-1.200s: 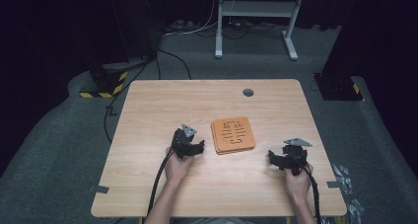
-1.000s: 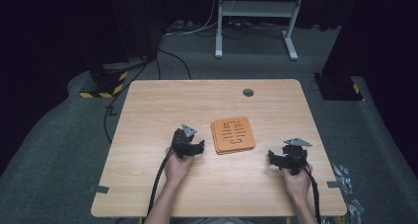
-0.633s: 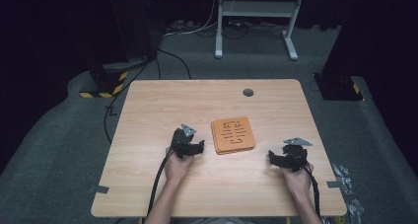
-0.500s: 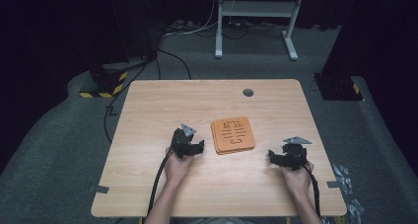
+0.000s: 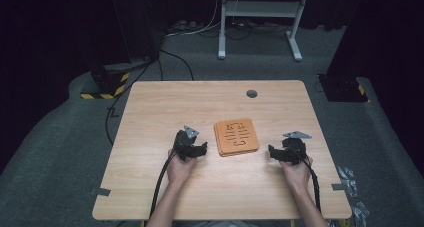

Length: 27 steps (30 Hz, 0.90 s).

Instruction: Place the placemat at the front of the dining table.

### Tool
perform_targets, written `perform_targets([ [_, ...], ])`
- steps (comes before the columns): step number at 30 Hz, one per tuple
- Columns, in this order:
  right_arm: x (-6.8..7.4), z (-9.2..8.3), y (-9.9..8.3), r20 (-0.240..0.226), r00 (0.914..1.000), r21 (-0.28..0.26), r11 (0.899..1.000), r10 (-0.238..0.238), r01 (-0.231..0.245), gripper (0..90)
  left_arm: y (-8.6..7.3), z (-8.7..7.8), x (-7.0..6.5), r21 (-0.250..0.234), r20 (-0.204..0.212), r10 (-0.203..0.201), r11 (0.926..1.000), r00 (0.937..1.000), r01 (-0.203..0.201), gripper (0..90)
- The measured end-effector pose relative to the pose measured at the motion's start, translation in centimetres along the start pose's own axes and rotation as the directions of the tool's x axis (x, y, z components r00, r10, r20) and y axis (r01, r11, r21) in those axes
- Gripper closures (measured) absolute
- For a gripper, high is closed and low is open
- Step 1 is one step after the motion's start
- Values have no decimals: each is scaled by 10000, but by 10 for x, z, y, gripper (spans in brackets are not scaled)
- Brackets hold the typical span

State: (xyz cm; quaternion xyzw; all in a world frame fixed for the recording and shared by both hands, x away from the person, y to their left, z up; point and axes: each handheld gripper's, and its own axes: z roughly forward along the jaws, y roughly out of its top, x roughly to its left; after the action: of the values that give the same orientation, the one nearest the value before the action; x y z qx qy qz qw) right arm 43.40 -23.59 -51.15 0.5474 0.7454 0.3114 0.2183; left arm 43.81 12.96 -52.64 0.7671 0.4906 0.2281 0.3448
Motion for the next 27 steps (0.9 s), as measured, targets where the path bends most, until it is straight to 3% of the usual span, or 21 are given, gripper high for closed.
perform_targets([
  [10,7,16,22,47,9999,-93,9998,-150,151,195,0,0,0,-18,10,-26,10000,10000,26,278],
  [27,17,37,30,-26,10000,148,9999,-22,22,202,0,0,0,-18,15,-28,10000,10000,28,279],
])
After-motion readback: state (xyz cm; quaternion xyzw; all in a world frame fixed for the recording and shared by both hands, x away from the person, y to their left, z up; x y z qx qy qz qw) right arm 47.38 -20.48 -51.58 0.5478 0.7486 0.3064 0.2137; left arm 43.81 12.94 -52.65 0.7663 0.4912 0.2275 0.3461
